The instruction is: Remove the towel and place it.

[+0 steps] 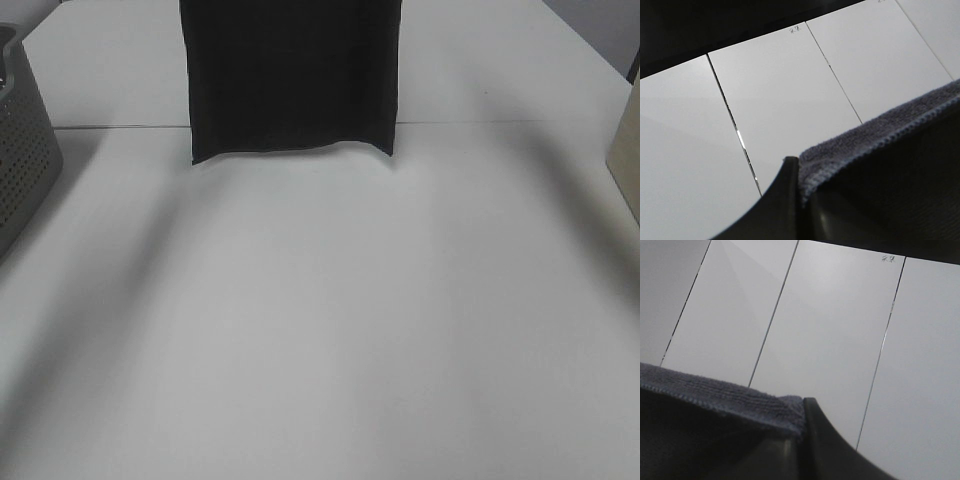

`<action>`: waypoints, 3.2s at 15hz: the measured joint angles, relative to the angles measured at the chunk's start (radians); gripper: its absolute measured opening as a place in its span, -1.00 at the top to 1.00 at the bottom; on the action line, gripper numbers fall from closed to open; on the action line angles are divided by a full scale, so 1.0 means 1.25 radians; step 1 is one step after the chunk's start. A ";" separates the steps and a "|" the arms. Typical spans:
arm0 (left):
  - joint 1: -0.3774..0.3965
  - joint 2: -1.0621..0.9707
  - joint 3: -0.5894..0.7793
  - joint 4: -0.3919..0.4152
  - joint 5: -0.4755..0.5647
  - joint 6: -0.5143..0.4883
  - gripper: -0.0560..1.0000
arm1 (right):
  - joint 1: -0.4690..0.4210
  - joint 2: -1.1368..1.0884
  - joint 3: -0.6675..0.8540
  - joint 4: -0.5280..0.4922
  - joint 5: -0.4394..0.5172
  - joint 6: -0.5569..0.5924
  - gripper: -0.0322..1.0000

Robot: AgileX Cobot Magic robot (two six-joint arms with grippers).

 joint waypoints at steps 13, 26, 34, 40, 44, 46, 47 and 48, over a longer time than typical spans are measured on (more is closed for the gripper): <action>0.000 0.000 0.000 0.034 0.046 0.014 0.89 | 0.000 0.016 -0.002 0.006 0.054 0.047 0.93; -0.018 0.000 0.000 0.030 0.310 -0.002 0.89 | 0.010 0.016 0.012 0.018 0.246 0.163 0.93; -0.073 -0.139 0.000 -0.253 1.197 0.105 0.89 | 0.003 -0.109 0.012 0.422 1.009 -0.046 0.93; -0.068 -0.322 0.158 -0.395 1.263 0.014 0.89 | -0.001 -0.235 0.066 0.491 1.226 -0.146 0.93; -0.094 -0.566 0.534 -0.438 1.263 0.010 0.89 | 0.000 -0.440 0.348 0.530 1.225 -0.148 0.93; -0.118 -0.691 0.737 -0.445 1.260 0.010 0.89 | 0.002 -0.554 0.506 0.568 1.225 -0.148 0.93; -0.124 -0.760 0.846 -0.460 1.257 0.004 0.89 | 0.006 -0.605 0.575 0.586 1.224 -0.148 0.93; -0.126 -0.821 0.947 -0.475 1.253 -0.010 0.89 | 0.006 -0.628 0.611 0.594 1.224 -0.148 0.93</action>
